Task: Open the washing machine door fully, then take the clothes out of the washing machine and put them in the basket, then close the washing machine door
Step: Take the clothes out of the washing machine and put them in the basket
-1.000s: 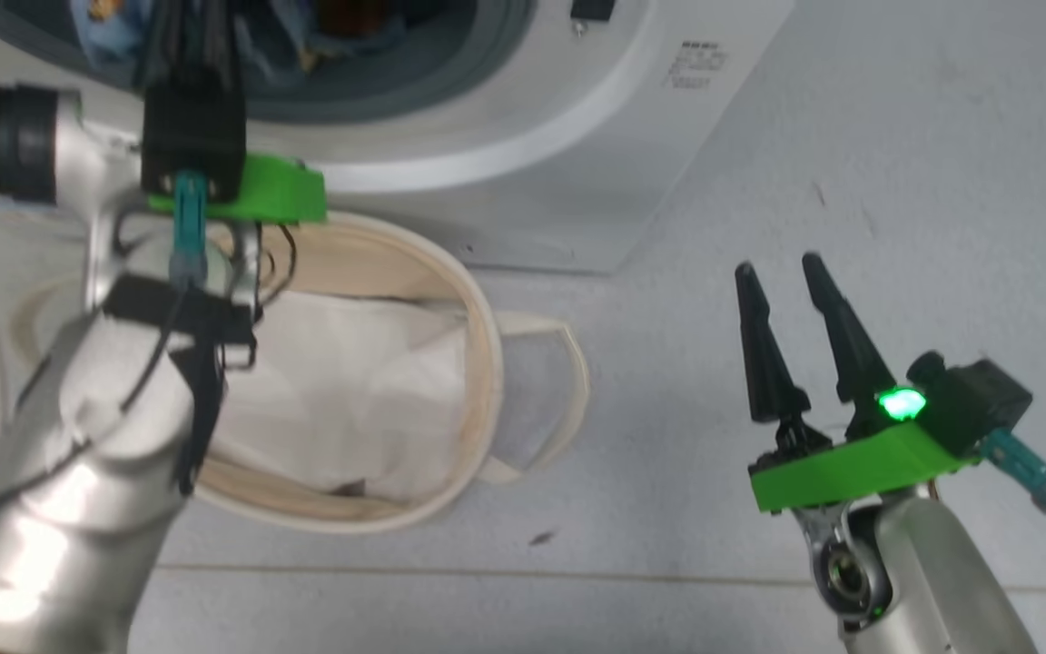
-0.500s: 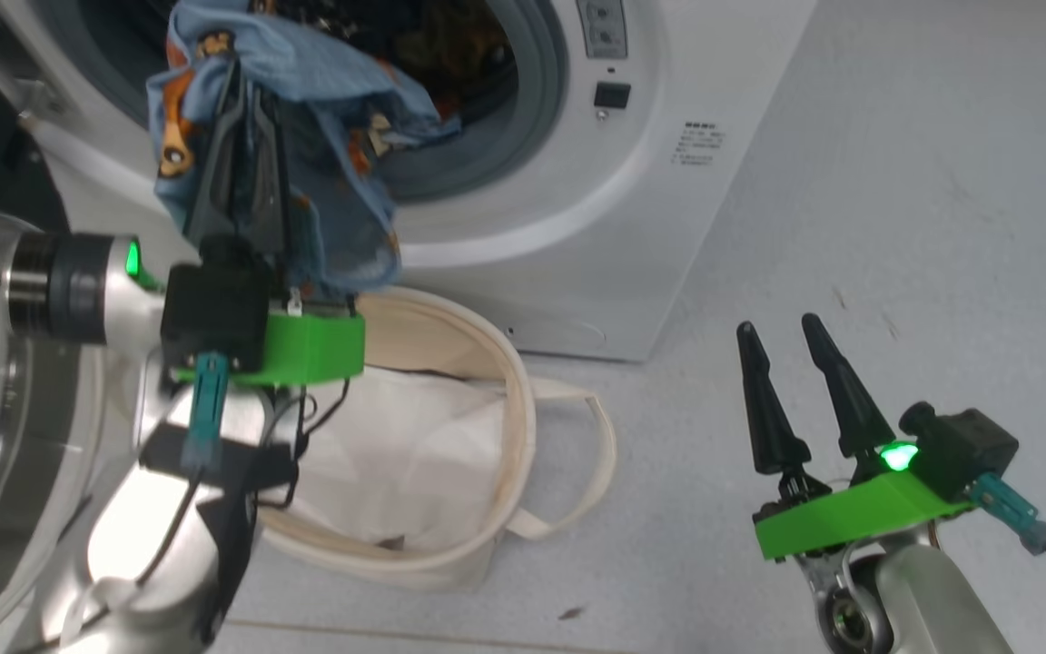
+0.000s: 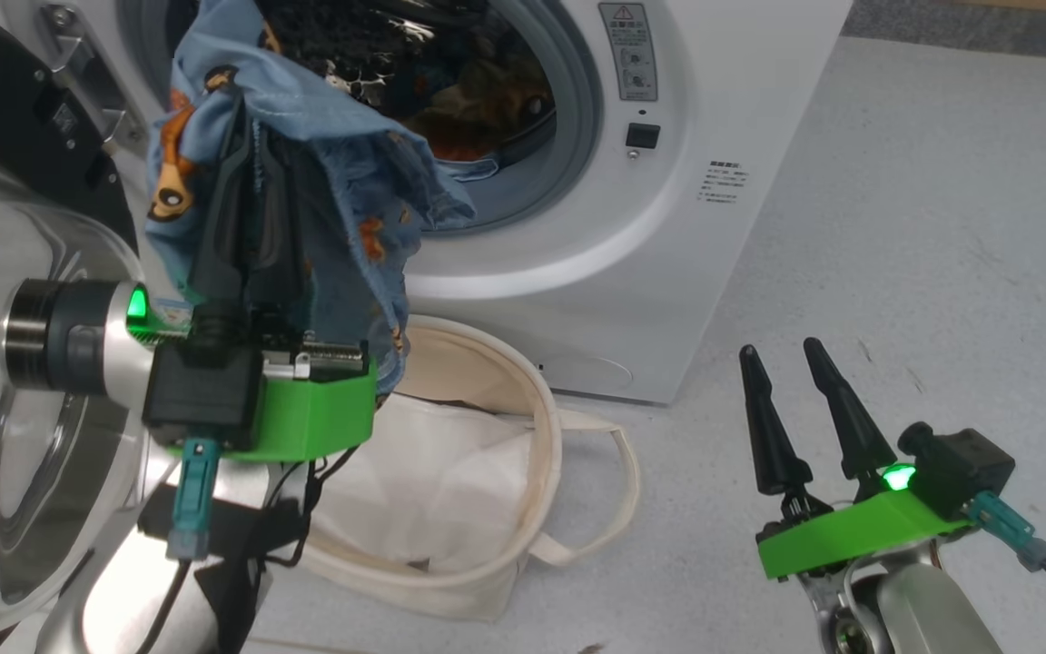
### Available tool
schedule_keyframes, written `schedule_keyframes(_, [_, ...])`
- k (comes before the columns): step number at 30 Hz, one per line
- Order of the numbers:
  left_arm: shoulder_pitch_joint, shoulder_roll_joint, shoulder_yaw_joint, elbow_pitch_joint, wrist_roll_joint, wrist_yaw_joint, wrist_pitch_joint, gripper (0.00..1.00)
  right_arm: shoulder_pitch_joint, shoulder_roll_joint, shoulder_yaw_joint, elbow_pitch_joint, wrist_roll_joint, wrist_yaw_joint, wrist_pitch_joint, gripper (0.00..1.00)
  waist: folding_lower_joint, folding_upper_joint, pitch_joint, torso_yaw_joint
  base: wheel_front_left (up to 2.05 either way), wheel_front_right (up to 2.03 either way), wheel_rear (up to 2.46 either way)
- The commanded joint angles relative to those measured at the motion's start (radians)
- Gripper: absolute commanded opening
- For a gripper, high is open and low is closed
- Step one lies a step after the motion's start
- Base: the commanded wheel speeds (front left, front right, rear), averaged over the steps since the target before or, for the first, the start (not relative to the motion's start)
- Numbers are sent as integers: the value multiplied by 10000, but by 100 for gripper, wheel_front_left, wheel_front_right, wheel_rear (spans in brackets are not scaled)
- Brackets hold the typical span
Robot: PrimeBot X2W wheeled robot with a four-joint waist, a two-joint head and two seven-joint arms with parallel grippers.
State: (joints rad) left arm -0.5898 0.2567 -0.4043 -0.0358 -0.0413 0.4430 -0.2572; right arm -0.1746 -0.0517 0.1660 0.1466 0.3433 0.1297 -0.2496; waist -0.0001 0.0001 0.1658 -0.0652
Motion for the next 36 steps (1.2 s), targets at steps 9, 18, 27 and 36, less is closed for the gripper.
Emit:
schedule_keyframes(9, [-167, 328, 470, -1204, 116, 148, -45, 0, 7, 15, 151, -292, -146, 10, -122, 100, 1, -1, 24, 115, 0, 0, 0])
schedule_keyframes(18, [25, 251, 308, -1108, 111, 119, -45, 0, -27, 15, 149, -264, -121, 10, -122, 100, 1, -1, 123, 92, 0, 0, 0])
schedule_keyframes(27, [414, 215, 263, -114, -31, 71, -45, 0, -137, 15, 78, -317, -125, 10, -122, 100, 1, -1, 465, -37, 0, 0, 0])
schedule_keyframes(36, [1000, 460, 21, 1726, 96, -242, -45, 0, -280, 15, -73, -365, -187, 10, -122, 100, 1, -1, 869, -118, 0, 0, 0])
